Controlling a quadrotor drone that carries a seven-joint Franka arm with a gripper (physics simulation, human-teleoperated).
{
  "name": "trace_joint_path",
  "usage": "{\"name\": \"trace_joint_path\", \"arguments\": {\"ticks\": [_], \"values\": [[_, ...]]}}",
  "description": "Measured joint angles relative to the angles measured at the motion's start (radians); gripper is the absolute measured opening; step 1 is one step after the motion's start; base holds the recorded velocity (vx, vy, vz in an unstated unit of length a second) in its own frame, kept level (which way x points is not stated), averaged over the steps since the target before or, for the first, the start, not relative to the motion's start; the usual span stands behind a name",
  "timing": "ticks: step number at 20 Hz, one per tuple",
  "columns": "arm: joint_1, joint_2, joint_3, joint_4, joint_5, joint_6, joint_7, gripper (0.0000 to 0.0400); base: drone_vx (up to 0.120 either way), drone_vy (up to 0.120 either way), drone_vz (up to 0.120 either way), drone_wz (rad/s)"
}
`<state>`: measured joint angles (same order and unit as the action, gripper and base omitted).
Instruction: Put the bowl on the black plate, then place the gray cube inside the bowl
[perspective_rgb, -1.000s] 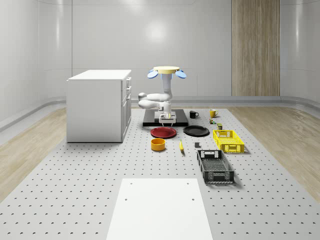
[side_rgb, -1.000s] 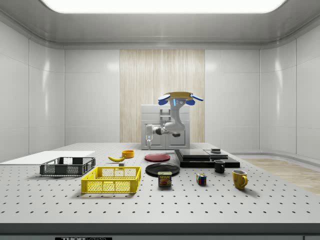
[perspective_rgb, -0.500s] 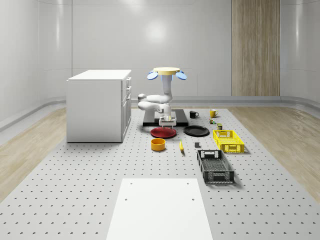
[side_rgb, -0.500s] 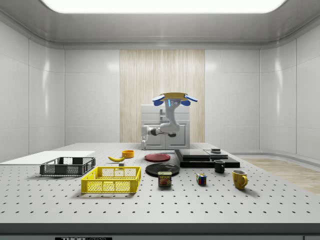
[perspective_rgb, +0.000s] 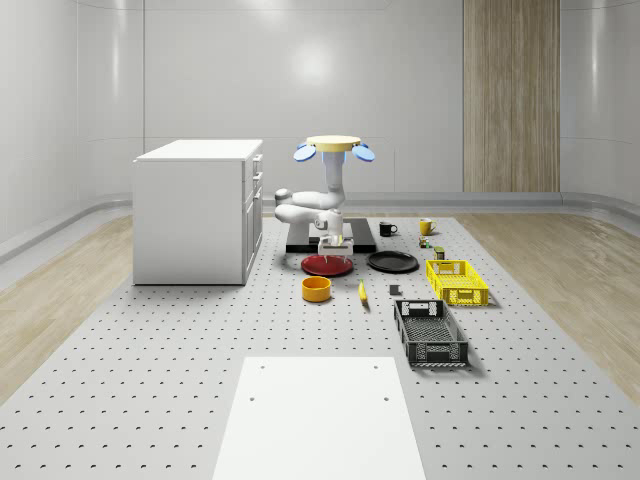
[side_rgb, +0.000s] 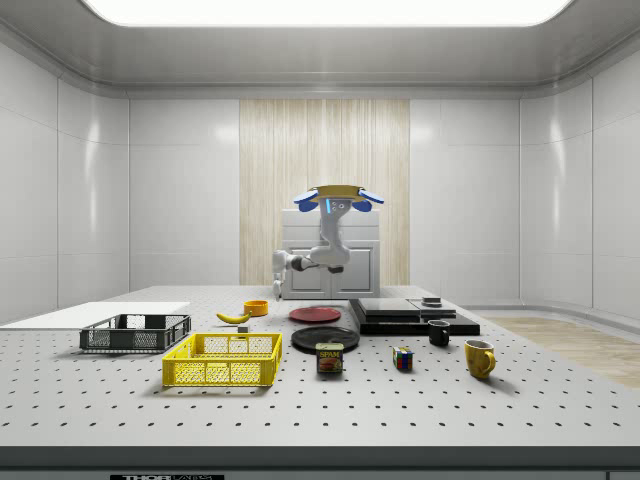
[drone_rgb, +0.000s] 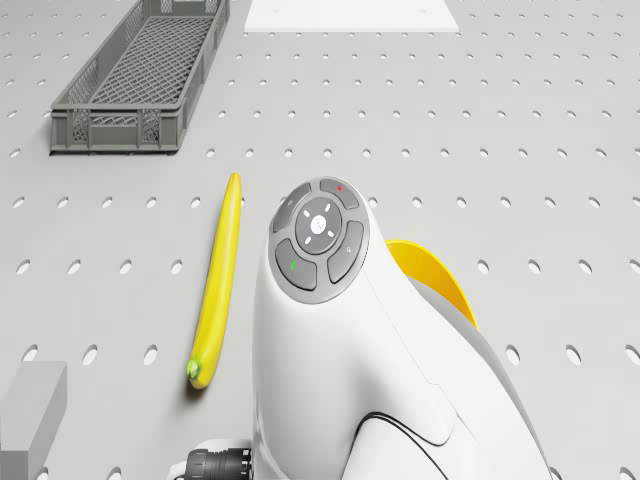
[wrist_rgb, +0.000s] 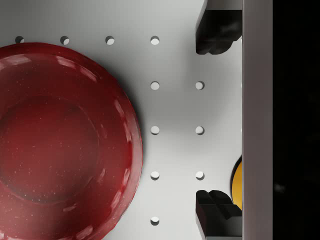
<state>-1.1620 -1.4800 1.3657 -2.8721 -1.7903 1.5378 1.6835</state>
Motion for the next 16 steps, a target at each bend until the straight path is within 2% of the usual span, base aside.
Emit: {"name": "trace_joint_path", "arguments": {"ticks": [16], "values": [[-0.005,-0.024,0.004,0.001,0.010,0.023,0.004,0.0400,0.120,-0.005,0.000,0.000]]}}
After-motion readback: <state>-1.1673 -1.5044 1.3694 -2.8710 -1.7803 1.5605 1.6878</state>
